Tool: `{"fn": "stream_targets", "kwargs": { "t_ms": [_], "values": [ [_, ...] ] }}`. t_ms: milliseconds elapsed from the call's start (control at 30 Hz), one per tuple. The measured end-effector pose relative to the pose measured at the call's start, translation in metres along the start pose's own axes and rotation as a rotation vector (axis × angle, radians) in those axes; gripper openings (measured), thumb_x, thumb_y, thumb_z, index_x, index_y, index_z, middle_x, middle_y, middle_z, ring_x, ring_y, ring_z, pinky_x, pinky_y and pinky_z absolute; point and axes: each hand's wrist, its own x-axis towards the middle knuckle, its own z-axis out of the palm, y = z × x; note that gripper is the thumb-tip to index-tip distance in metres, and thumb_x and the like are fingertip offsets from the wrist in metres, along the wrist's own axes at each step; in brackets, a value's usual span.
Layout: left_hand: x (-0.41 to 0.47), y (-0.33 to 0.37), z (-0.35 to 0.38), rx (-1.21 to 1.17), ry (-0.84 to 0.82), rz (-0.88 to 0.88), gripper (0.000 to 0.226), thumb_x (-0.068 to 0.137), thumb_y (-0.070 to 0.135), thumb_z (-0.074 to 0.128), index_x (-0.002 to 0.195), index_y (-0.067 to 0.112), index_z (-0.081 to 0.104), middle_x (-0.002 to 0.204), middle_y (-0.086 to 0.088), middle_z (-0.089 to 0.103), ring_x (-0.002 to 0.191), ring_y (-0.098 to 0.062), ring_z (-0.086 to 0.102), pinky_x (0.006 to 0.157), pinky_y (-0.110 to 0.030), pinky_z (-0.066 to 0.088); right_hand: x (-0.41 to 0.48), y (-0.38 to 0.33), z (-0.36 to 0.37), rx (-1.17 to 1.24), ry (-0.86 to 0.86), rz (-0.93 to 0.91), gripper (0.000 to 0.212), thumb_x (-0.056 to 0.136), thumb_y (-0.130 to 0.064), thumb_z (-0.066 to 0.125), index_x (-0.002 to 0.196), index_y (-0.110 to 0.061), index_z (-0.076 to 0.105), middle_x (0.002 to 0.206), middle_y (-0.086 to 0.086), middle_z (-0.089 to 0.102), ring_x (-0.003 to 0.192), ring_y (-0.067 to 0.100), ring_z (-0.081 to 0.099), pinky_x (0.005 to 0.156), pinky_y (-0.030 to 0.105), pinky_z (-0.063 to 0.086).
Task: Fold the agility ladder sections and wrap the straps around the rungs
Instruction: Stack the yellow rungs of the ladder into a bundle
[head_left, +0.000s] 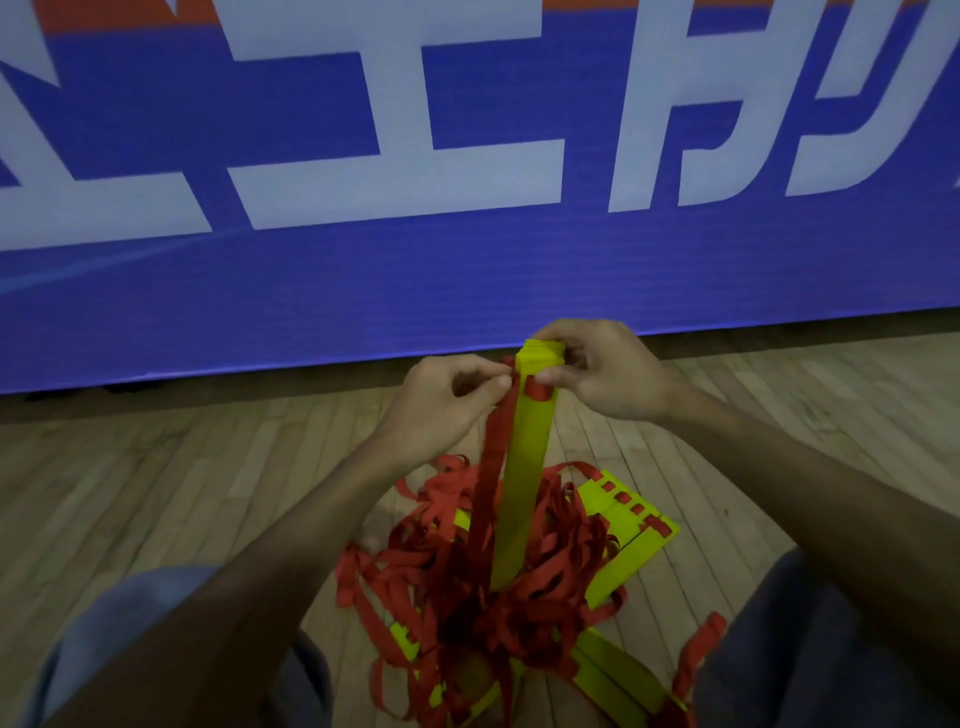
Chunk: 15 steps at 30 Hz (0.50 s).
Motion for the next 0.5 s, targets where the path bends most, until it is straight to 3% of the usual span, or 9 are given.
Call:
{"fn": "stream_targets", "kwargs": {
  "t_ms": [67,167,300,400,500],
  "values": [
    [-0.001,0.003,-0.002,-0.072,-0.093,0.01,0.013,0.093,0.009,0.061,0.098,0.01,0.073,0.093,0.004,0.074,0.091,-0.004,0.069,0.084,-0.015,0.05,0.002,0.004,-0.006,0.072,-0.053,0.026,0.021,0.086,-0.006,0.071,0.105,-0.014,0.066,0.096,-0.001,0.068,0.096,0.021,0.066,0.09,0.045,0.052],
    [0.002,-0.001,-0.005,-0.105,-0.116,0.006,0.022,0.085,0.001,0.069,0.101,0.017,0.066,0.097,-0.005,0.071,0.094,-0.012,0.068,0.087,-0.024,0.052,0.005,0.001,-0.018,0.263,-0.15,-0.026,0.024,0.088,0.004,0.063,0.102,-0.015,0.062,0.096,0.0,0.064,0.095,0.022,0.063,0.089,0.037,0.053],
    [0.009,0.0,-0.008,-0.227,-0.321,-0.084,0.063,0.074,0.021,0.077,0.131,0.02,0.05,0.12,-0.005,0.064,0.113,-0.013,0.062,0.098,-0.031,0.048,0.011,-0.008,-0.04,0.521,-0.355,-0.114,0.022,0.088,-0.005,0.062,0.109,-0.011,0.061,0.1,-0.001,0.064,0.095,0.013,0.062,0.082,0.026,0.05],
    [0.011,0.007,-0.003,-0.309,-0.467,-0.112,0.048,0.082,0.012,0.071,0.127,0.012,0.055,0.123,-0.009,0.066,0.115,-0.016,0.062,0.1,-0.031,0.048,0.017,-0.018,-0.047,0.578,-0.431,-0.22,0.026,0.086,-0.011,0.057,0.112,-0.006,0.057,0.102,-0.007,0.065,0.097,0.012,0.061,0.084,0.026,0.05],
    [0.011,0.015,0.004,-0.408,-0.471,-0.115,0.048,0.075,0.015,0.07,0.122,0.007,0.058,0.122,-0.019,0.065,0.113,-0.024,0.064,0.096,-0.031,0.052,0.025,-0.022,-0.048,0.704,-0.449,-0.251,0.032,0.086,-0.023,0.065,0.113,-0.007,0.056,0.105,-0.002,0.063,0.098,0.017,0.06,0.084,0.03,0.05]
  ]
}}
